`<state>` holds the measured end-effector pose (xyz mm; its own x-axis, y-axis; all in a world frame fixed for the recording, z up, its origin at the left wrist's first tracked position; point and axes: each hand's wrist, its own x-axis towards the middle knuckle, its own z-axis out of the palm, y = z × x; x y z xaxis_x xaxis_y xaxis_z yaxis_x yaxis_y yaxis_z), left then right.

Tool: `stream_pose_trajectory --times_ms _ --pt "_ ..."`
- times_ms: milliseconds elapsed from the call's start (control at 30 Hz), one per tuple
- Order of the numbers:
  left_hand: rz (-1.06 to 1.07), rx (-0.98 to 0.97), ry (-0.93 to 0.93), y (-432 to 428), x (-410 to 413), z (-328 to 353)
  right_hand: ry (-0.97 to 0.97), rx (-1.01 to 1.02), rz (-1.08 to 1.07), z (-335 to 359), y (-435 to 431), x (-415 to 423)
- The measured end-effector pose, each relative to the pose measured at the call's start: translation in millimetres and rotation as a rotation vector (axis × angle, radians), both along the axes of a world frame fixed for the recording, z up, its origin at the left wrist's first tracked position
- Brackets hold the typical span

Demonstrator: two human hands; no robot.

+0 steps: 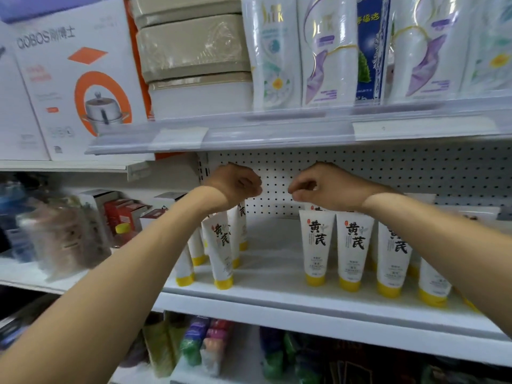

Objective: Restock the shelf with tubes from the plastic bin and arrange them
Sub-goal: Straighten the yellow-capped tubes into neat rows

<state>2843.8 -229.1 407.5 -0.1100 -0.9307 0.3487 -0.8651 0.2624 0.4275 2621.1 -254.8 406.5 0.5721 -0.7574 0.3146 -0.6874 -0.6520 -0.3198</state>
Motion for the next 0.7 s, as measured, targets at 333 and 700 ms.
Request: stream_pose_trajectory --times_ms 333,700 --pt "0.164 -0.077 -0.158 46.9 42.2 -27.9 0.094 -0.081 -0.045 -17.8 22.5 47.4" --pt "0.177 -0.019 -0.04 44.3 48.8 -46.3 0.143 -0.108 -0.046 -13.4 17.2 110.5"
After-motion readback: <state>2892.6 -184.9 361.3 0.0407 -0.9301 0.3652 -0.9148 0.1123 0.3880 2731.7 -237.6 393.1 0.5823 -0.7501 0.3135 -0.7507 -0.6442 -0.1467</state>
